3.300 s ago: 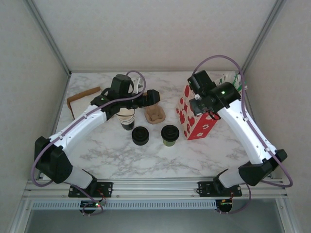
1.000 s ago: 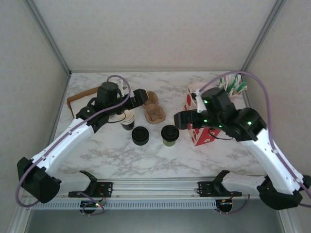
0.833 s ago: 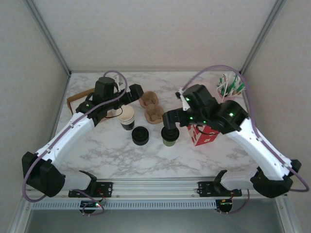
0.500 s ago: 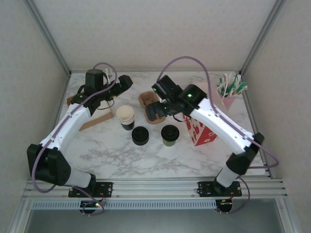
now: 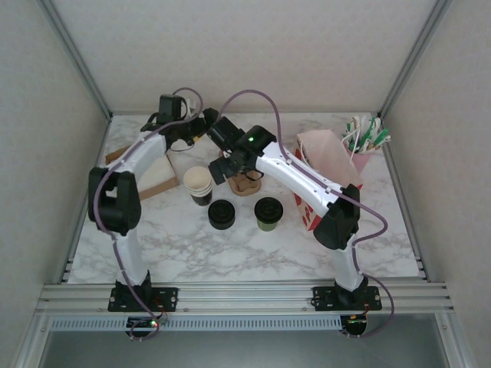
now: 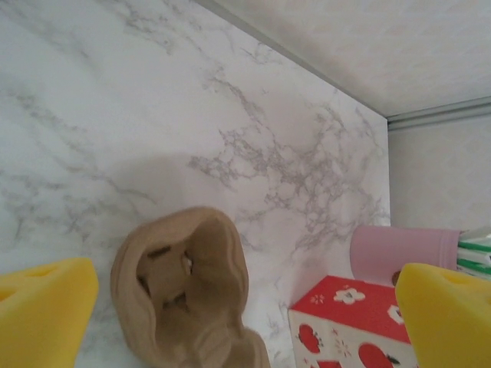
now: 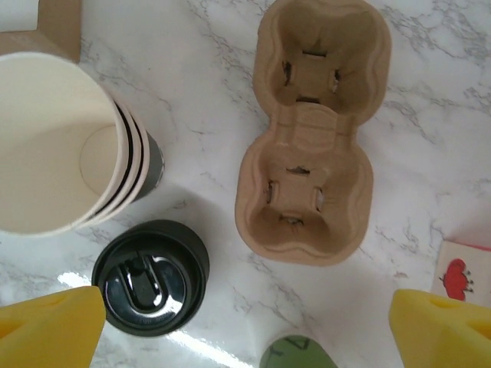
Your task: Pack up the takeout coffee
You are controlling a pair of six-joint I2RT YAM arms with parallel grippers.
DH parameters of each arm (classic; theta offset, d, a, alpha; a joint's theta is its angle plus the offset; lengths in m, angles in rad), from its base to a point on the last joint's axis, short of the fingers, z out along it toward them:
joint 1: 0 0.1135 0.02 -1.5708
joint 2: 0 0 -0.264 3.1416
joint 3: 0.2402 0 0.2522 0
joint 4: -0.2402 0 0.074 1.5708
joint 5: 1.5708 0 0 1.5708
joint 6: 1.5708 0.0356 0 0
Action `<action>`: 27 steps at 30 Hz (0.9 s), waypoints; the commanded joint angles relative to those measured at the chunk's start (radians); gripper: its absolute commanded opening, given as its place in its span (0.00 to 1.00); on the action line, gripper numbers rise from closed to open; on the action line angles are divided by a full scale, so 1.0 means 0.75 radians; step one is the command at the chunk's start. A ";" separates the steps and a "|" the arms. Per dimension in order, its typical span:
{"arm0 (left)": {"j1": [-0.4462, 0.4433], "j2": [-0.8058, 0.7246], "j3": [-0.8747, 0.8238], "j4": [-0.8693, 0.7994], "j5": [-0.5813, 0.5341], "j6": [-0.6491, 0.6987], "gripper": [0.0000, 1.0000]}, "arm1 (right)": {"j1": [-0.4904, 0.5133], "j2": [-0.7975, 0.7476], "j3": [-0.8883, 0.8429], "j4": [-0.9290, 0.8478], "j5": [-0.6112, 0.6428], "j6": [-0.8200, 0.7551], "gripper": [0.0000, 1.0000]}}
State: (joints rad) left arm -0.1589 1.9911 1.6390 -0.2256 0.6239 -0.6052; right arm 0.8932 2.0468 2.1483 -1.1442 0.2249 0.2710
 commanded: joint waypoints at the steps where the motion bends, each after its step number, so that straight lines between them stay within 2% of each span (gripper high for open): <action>1: 0.015 0.151 0.160 0.001 0.120 0.002 1.00 | -0.069 0.053 0.082 -0.024 -0.115 -0.033 0.85; 3: 0.015 0.242 0.242 0.003 0.170 -0.009 1.00 | -0.102 0.095 0.117 -0.046 -0.170 -0.025 0.77; 10: -0.007 0.495 0.489 -0.051 0.270 -0.009 1.00 | -0.163 0.219 0.242 -0.135 -0.184 0.009 0.59; 17: -0.055 0.581 0.547 -0.083 0.325 0.023 1.00 | -0.190 0.244 0.244 -0.151 -0.246 0.011 0.58; 27: -0.099 0.476 0.377 -0.027 0.331 0.048 1.00 | -0.234 0.225 0.202 -0.184 -0.256 0.009 0.51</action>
State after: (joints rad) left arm -0.2329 2.4104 1.9690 -0.2626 0.8497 -0.5907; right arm 0.7349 2.2162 2.2982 -1.2503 0.0471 0.2733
